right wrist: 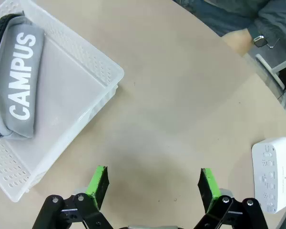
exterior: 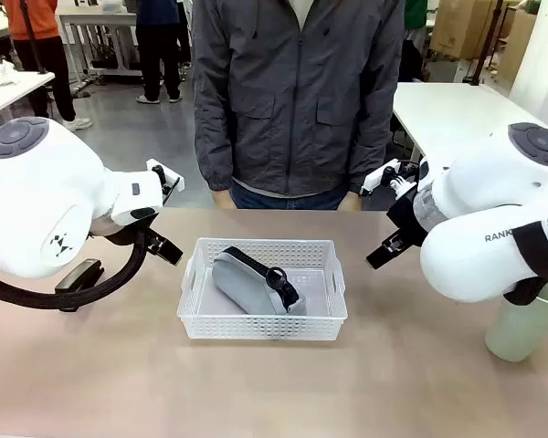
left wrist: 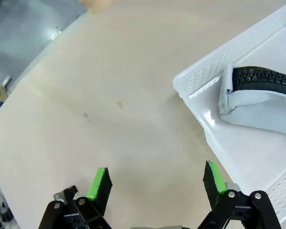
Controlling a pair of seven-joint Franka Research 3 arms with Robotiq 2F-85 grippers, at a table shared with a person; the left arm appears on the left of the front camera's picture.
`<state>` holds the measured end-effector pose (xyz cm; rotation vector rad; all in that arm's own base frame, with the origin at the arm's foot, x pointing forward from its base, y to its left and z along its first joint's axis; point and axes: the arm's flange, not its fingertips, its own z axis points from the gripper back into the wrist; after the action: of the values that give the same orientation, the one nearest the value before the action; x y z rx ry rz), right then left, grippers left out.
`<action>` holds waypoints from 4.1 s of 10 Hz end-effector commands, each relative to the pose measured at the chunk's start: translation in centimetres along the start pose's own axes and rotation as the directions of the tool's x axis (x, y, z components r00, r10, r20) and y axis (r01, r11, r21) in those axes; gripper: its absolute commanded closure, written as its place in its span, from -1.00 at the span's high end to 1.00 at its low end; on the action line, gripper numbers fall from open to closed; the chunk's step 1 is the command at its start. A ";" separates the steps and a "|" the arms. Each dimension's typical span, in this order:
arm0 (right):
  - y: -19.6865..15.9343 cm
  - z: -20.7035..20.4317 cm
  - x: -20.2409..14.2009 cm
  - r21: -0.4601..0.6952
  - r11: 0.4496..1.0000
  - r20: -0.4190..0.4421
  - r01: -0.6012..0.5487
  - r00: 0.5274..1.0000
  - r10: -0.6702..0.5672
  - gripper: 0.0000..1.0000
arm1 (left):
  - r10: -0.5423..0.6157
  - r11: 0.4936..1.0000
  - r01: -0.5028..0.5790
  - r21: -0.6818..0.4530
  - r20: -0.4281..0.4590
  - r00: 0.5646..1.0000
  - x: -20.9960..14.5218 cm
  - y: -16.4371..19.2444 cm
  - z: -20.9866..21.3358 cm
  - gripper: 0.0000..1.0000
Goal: Efficiently arrange items inside the basket to fit them all.
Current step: Pick up the Digital clock and place it inside the Organizing basket.
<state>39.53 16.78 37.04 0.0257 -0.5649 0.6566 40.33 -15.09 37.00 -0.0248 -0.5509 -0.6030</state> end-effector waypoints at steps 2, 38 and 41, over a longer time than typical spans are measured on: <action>0.0 0.0 0.0 0.000 1.000 0.000 0.000 1.000 0.000 1.00 | 0.000 1.000 0.000 0.000 0.000 1.000 0.0 0.0 0.0 1.00; -25.6 23.7 -28.3 0.710 0.224 0.005 0.668 0.314 -0.949 1.00 | 0.886 0.276 -0.409 -0.870 0.065 0.460 -21.6 23.0 22.2 1.00; -25.6 24.1 -28.5 0.709 0.223 -0.018 0.669 0.334 -0.943 1.00 | 0.892 0.254 -0.431 -0.866 0.036 0.451 -22.0 23.8 22.0 1.00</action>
<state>24.34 -24.81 46.02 1.0704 -0.6080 -0.3961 27.75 19.93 47.76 -1.2940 -0.7064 0.2043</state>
